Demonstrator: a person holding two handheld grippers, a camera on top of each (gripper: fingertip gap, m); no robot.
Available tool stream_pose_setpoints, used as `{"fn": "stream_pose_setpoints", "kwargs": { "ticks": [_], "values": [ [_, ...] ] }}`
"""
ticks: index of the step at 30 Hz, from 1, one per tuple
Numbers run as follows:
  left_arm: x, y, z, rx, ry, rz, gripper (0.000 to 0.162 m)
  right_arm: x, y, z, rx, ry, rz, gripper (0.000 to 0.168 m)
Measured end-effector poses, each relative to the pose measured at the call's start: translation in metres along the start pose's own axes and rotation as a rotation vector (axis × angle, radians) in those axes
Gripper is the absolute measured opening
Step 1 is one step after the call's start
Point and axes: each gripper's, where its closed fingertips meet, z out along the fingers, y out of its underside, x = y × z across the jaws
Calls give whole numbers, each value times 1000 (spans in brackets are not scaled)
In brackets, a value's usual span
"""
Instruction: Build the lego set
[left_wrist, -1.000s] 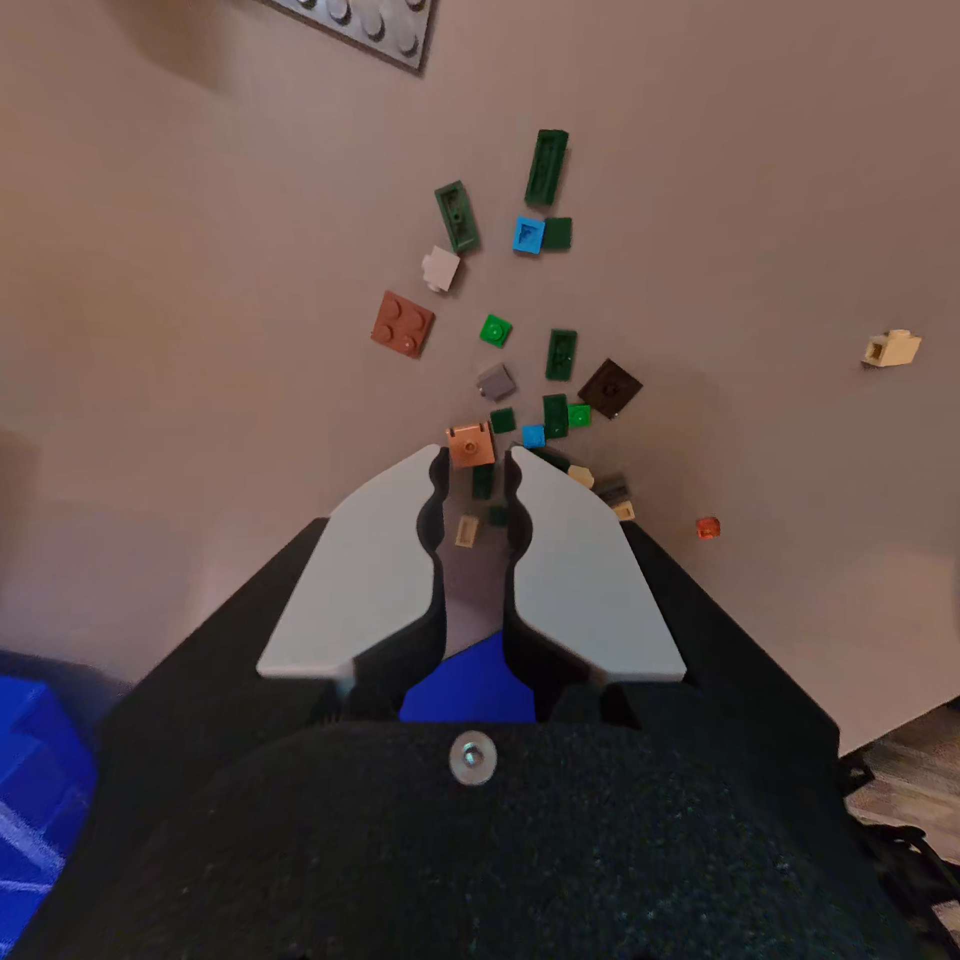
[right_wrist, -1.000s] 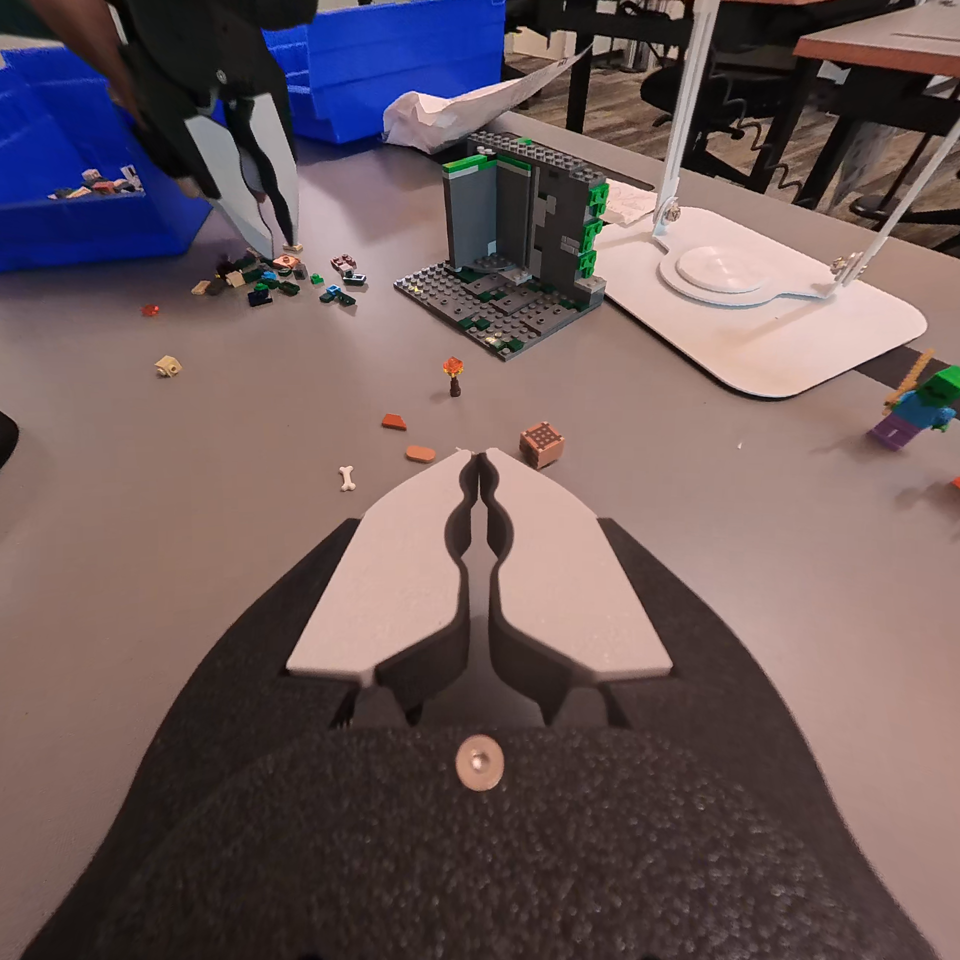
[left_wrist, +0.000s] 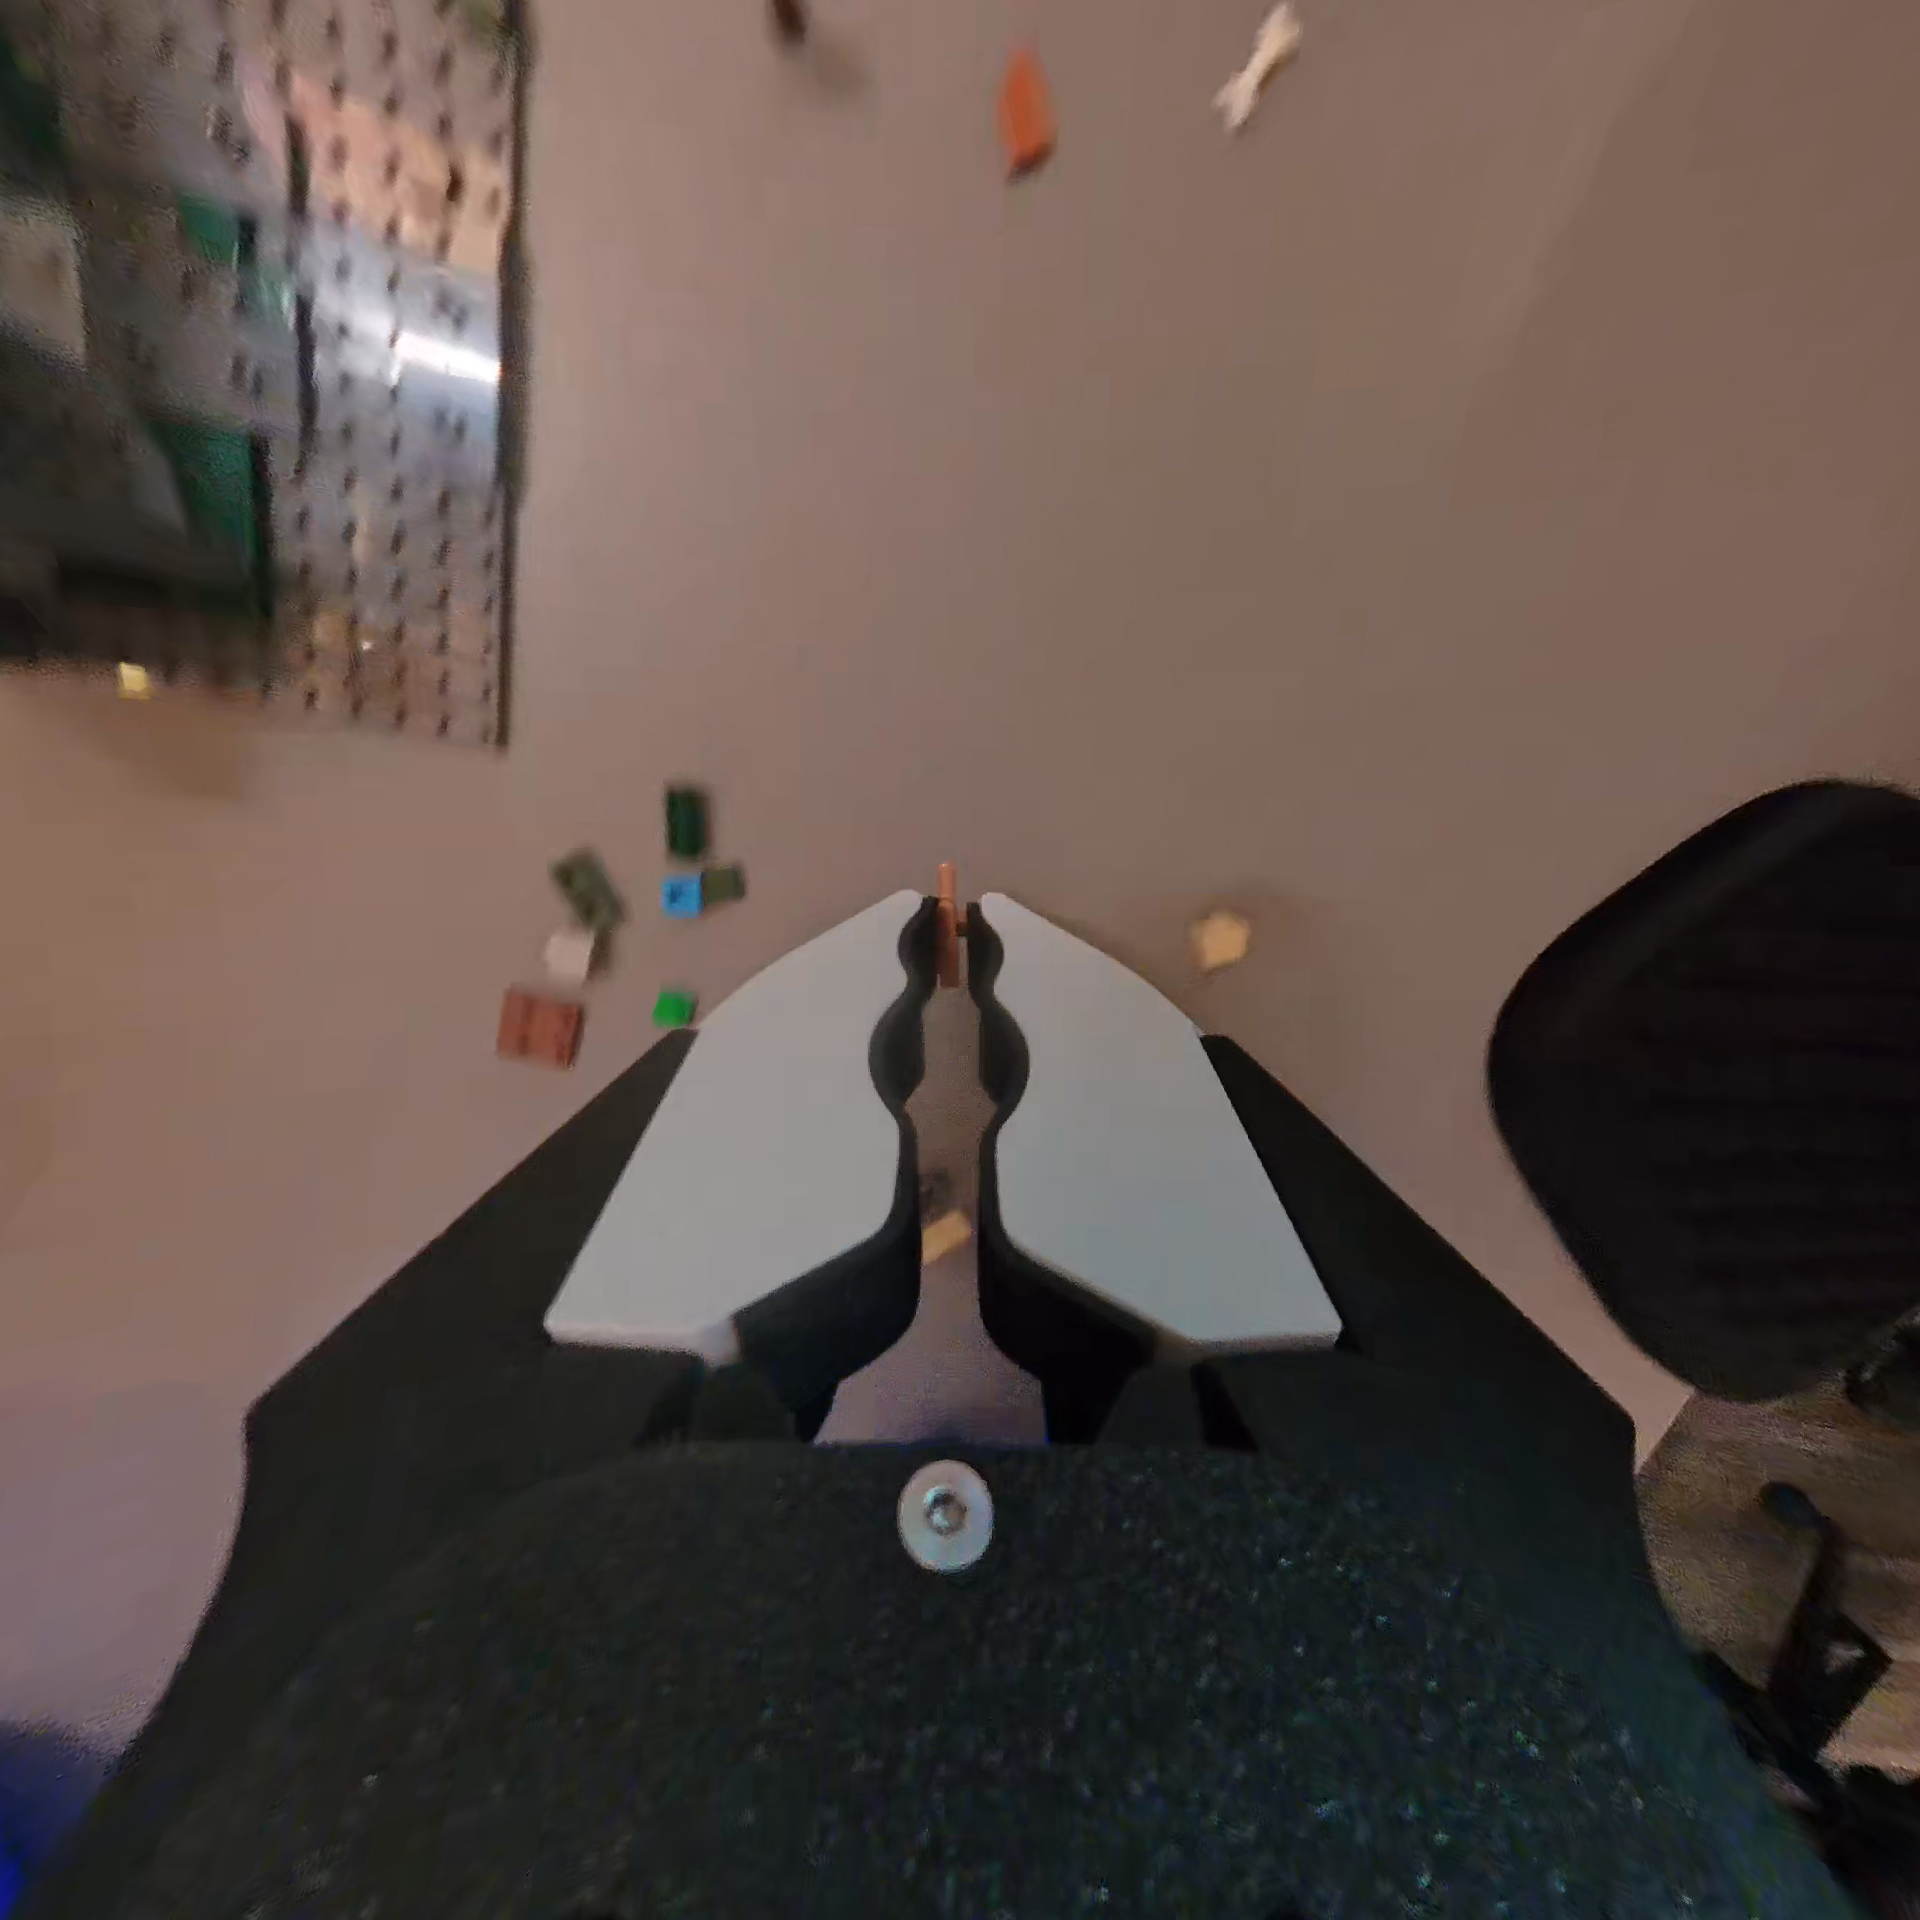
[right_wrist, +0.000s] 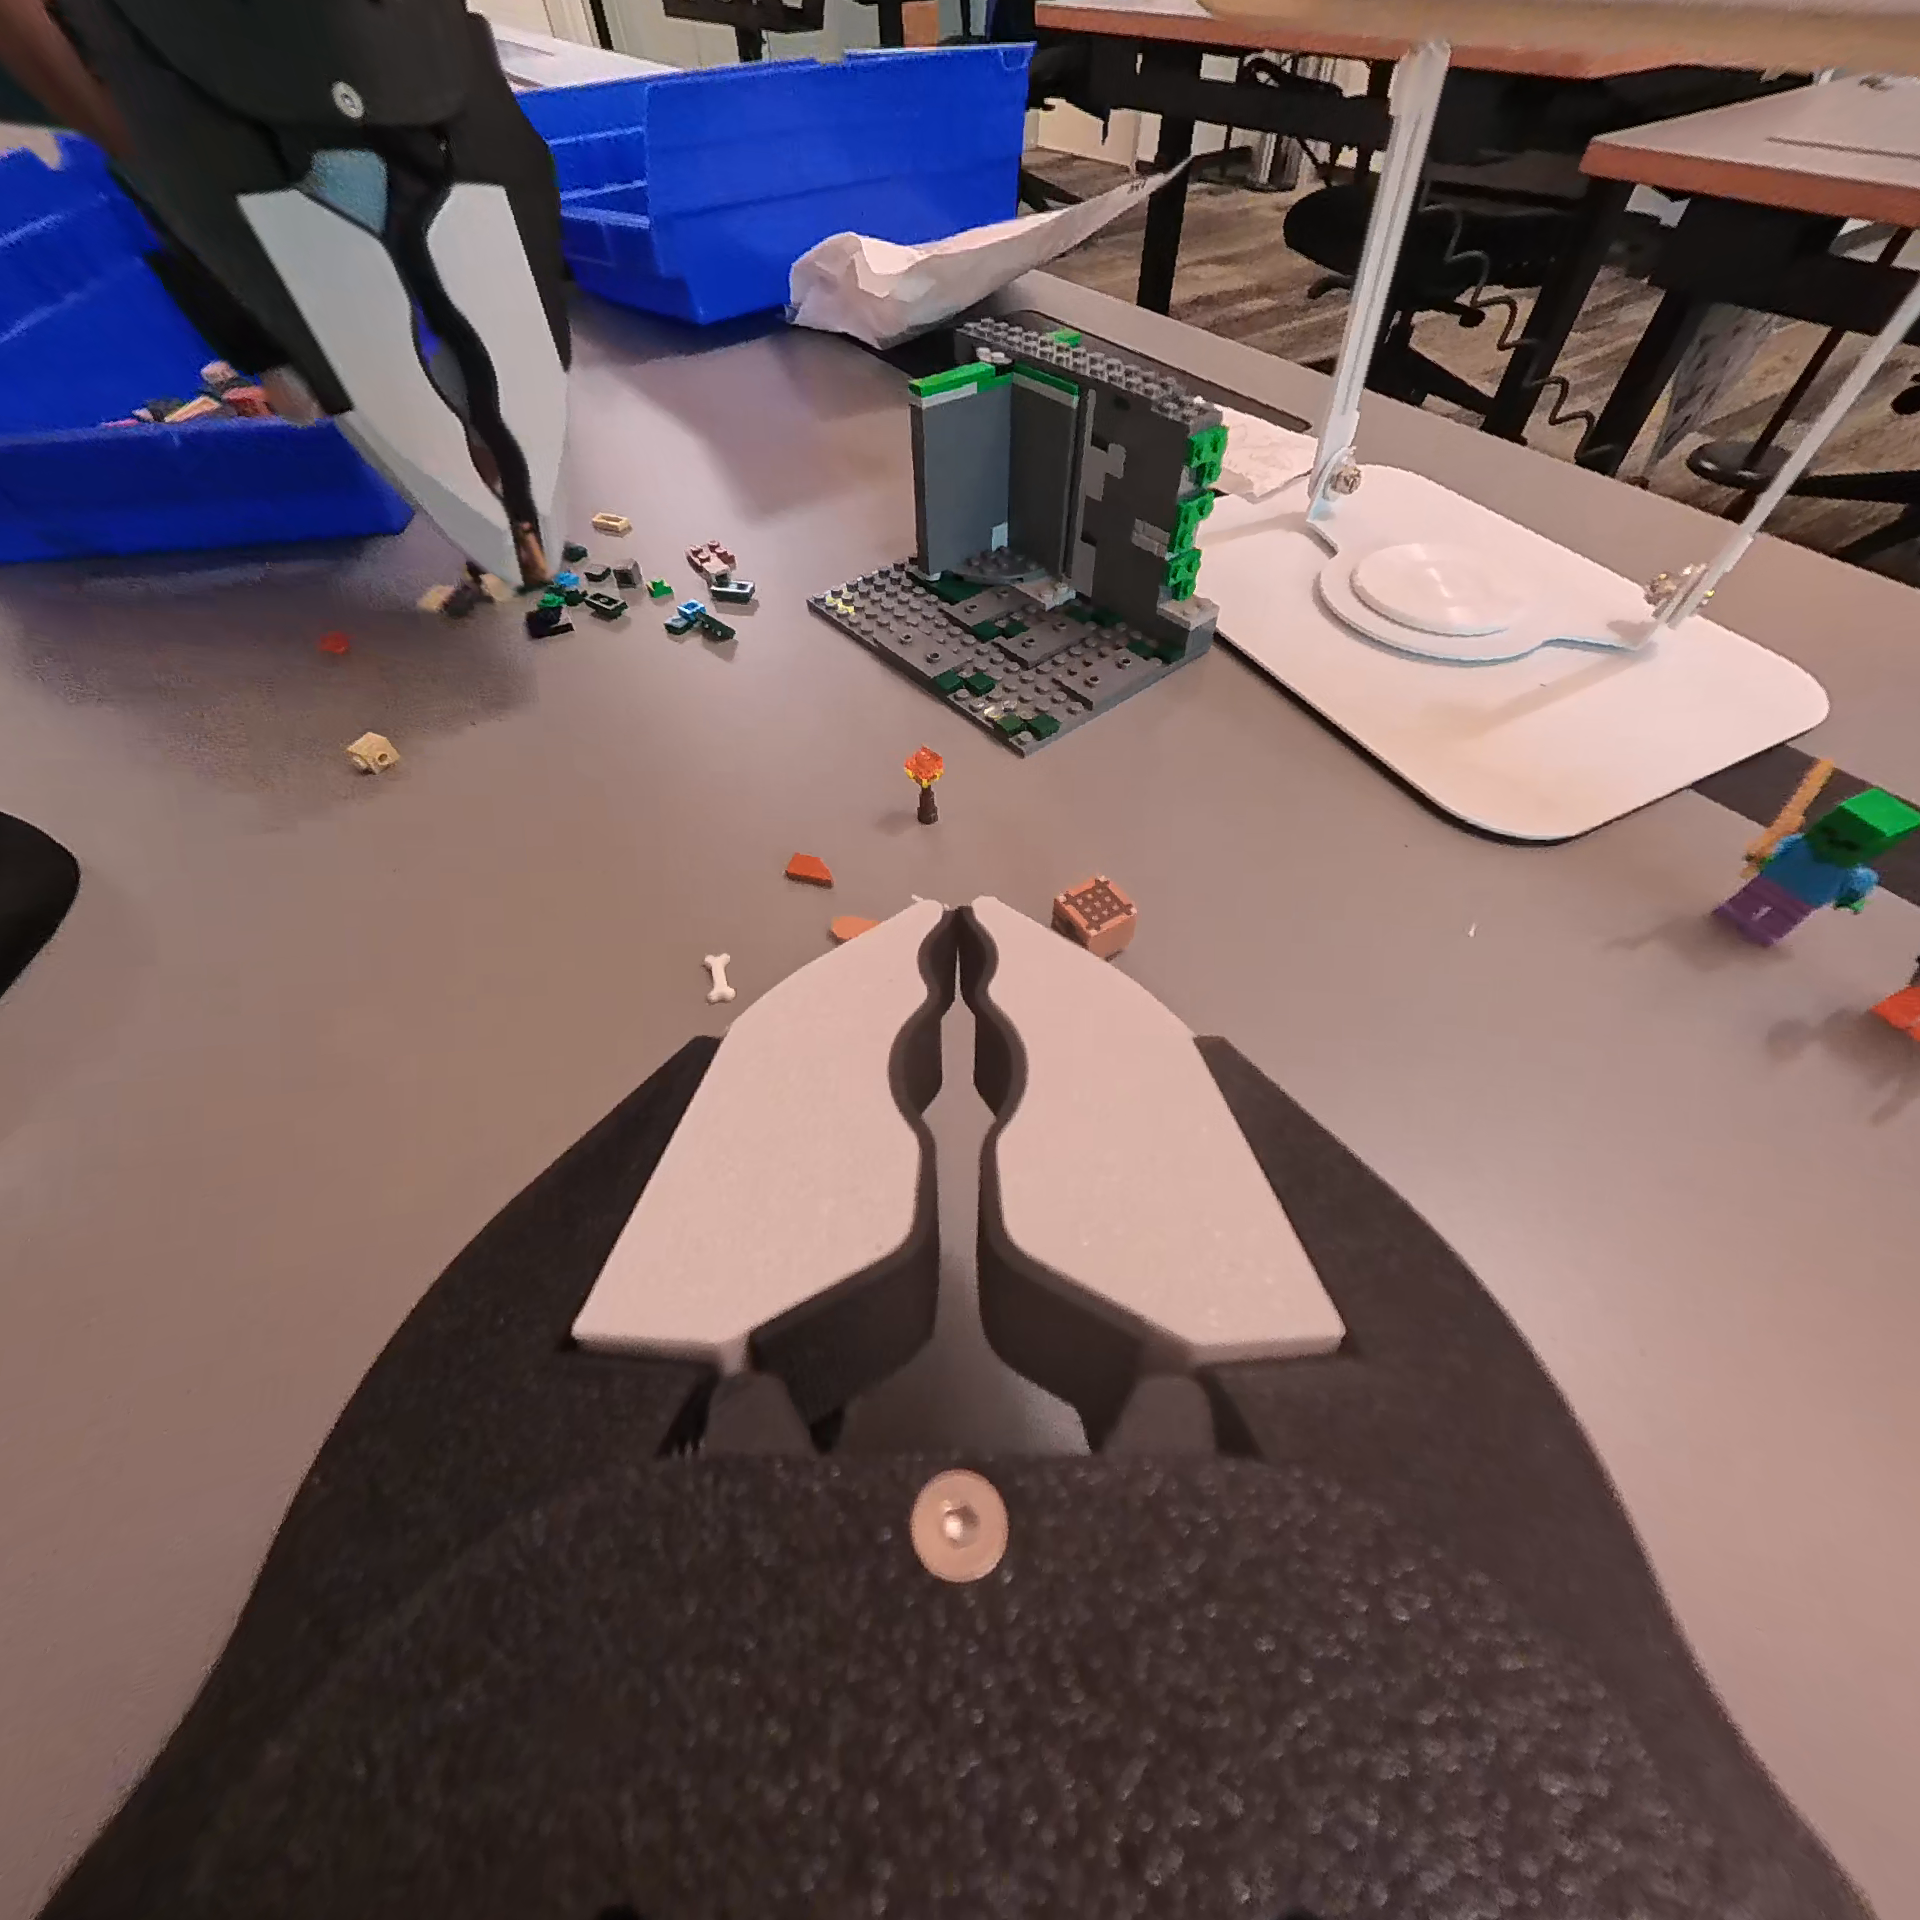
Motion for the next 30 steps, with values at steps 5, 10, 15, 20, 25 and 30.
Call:
{"fn": "stream_pose_setpoints", "kwargs": {
  "ticks": [5, 10, 15, 20, 25, 30],
  "values": [
    [37, -53, 20, 103, 106, 89, 5, -3, -5, -3, 9, -1, -18, 0],
    [66, -100, 46, 149, 241, 150, 5, -3, -10, -7, 13, 13, -46, 0],
    [81, -143, 65, 158, 355, 182, 5, 3, -17, -15, 31, 39, -56, 0],
    [87, -164, 83, 127, 409, 198, 5, 13, -19, -25, 46, 73, -44, 0],
    [86, -161, 92, 98, 410, 198, 6, 16, -15, -27, 36, 71, -38, 0],
    [81, -161, 90, 107, 377, 202, 15, 12, -11, -24, 17, 52, -48, 0]
  ]
}}
